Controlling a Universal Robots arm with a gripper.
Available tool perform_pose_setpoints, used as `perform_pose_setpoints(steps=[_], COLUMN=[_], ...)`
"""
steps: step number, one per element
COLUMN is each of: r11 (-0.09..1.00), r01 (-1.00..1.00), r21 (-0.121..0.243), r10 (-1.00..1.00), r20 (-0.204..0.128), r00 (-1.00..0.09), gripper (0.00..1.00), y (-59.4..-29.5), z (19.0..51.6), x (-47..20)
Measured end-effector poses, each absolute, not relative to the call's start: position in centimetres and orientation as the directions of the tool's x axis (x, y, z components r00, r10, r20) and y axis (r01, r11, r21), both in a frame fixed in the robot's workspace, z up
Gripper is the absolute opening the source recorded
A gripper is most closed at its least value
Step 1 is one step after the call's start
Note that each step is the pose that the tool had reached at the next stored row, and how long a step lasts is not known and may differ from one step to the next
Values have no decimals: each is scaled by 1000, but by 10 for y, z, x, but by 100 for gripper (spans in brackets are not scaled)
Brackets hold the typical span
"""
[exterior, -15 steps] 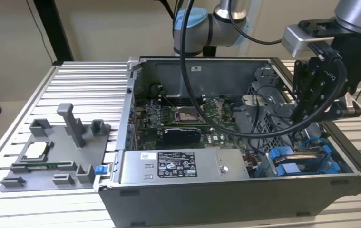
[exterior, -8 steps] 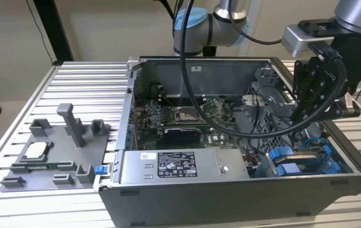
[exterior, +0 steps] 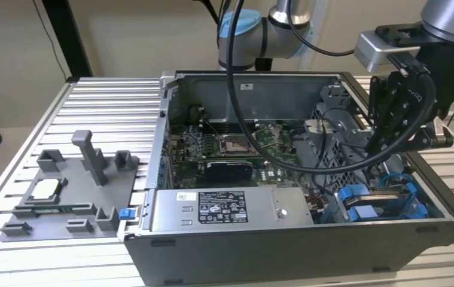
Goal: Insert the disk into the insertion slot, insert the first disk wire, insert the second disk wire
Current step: 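Insert the first disk wire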
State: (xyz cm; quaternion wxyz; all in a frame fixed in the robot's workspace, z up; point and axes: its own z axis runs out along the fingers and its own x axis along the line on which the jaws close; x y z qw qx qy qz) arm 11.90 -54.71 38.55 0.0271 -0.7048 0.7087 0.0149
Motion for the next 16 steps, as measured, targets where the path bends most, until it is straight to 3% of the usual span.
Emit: perform_pose_setpoints(steps=[16], r11=[6], r01=[-1000], r21=[13], r10=[-998], r20=[-60], r00=[-7], gripper=[0], y=[-567], z=[383], x=[130])
